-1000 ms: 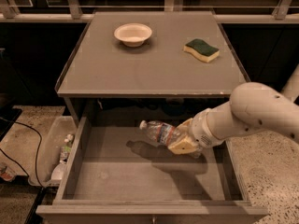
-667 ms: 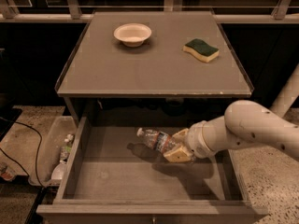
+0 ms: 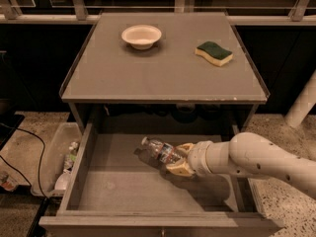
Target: Place water bottle into top drawer
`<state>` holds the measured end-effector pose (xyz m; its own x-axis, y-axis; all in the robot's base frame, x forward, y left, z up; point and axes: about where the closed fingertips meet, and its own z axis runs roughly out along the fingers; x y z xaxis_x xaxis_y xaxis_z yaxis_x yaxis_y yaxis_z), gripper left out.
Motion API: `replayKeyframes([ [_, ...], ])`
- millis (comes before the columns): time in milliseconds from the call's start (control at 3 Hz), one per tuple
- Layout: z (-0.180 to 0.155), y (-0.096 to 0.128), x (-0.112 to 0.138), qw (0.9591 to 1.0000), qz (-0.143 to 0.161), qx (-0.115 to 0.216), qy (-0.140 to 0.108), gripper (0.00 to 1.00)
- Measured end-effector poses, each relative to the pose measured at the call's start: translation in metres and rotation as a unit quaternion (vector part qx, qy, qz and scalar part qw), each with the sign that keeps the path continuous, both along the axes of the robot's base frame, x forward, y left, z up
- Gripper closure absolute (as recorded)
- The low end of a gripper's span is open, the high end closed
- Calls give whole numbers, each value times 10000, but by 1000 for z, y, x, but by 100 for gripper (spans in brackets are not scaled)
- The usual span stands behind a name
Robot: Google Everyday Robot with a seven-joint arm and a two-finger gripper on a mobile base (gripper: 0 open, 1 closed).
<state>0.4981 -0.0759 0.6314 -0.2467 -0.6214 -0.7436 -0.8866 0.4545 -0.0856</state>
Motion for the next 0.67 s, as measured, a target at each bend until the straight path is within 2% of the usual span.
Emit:
replayKeyframes([
  [333, -16, 5, 9, 9998, -73, -82, -147, 100],
  [667, -16, 5, 11, 9998, -98, -84, -179, 82],
])
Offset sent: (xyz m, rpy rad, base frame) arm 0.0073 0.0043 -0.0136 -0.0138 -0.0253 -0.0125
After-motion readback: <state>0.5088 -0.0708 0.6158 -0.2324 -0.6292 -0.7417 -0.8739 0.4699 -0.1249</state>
